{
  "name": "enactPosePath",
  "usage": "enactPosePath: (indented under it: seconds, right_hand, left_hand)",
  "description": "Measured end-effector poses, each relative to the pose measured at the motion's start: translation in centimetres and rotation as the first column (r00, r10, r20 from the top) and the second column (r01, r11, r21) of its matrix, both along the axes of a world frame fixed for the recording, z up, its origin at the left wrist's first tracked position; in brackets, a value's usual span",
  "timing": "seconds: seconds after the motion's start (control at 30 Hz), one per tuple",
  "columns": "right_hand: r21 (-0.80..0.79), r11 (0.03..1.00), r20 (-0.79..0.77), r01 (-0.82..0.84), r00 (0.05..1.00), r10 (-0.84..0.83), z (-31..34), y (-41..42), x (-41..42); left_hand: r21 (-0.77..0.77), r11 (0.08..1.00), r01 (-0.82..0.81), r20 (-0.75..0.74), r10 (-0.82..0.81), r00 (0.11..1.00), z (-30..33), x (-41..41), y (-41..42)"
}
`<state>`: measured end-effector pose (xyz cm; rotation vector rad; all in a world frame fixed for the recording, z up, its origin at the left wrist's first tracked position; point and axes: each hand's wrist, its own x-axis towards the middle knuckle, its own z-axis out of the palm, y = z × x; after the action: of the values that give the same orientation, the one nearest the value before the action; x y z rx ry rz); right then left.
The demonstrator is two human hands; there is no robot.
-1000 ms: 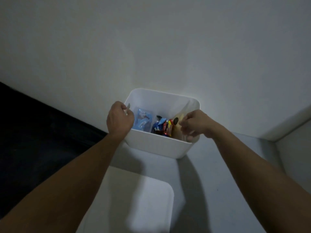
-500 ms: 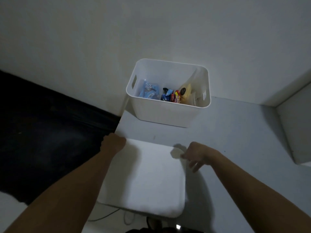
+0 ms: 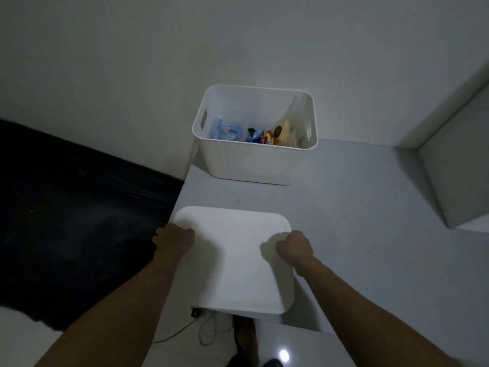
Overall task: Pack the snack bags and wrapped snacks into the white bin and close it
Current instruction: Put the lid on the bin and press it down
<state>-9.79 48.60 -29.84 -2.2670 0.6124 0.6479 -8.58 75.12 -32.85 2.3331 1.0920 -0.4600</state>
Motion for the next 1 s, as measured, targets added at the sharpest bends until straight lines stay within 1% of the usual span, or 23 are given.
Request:
enactPosePath:
  seconds: [0.17, 0.3, 0.4, 0.47, 0.5, 0.6, 0.7, 0.83, 1.0]
  right_hand:
    - [-0.061, 0.992, 0.201, 0.110, 0.975, -0.095, 1.6, -1.1, -0.6]
    - [-0.089, 0.984, 0.442, 0.154, 0.891, -0.100, 4.9, -2.1, 0.6]
    - [-0.063, 0.981, 0.579, 0.184, 0.808, -0.114, 8.0, -2.6, 2.4]
    - [-0.047, 0.980, 0.632, 0.192, 0.766, -0.120, 10.3, -3.0, 4.0]
    - [-0.039, 0.982, 0.658, 0.184, 0.744, -0.113, 11.4, -3.2, 4.9]
    - [-0.066, 0.987, 0.695, 0.150, 0.716, -0.062, 14.4, -3.8, 8.2]
    - [-0.079, 0.987, 0.696, 0.139, 0.717, -0.045, 16.3, -4.3, 12.1]
    - [-0.029, 0.990, 0.707, 0.141, 0.703, -0.080, 17.3, -4.6, 17.2]
    - [-0.055, 0.991, 0.633, 0.123, 0.772, -0.061, 16.5, -4.7, 22.7]
  left_hand:
    - [-0.046, 0.997, -0.056, 0.217, 0.065, 0.974, 1.5, -0.3, -0.5]
    - [0.020, 0.992, -0.121, 0.416, 0.102, 0.904, 5.7, 0.8, -2.0]
    - [-0.025, 0.993, -0.116, 0.595, 0.108, 0.796, 9.0, 3.0, -2.4]
    - [-0.100, 0.991, -0.092, 0.704, 0.135, 0.697, 10.8, 5.0, -2.3]
    - [-0.136, 0.988, -0.079, 0.733, 0.154, 0.663, 11.8, 5.9, -2.2]
    - [-0.206, 0.977, -0.054, 0.763, 0.195, 0.616, 15.0, 8.6, -2.7]
    - [-0.198, 0.980, -0.013, 0.779, 0.165, 0.605, 16.9, 11.7, -2.7]
    - [-0.197, 0.980, 0.036, 0.750, 0.127, 0.649, 18.0, 16.3, -2.5]
    - [-0.161, 0.985, 0.064, 0.725, 0.074, 0.685, 17.9, 21.7, -1.9]
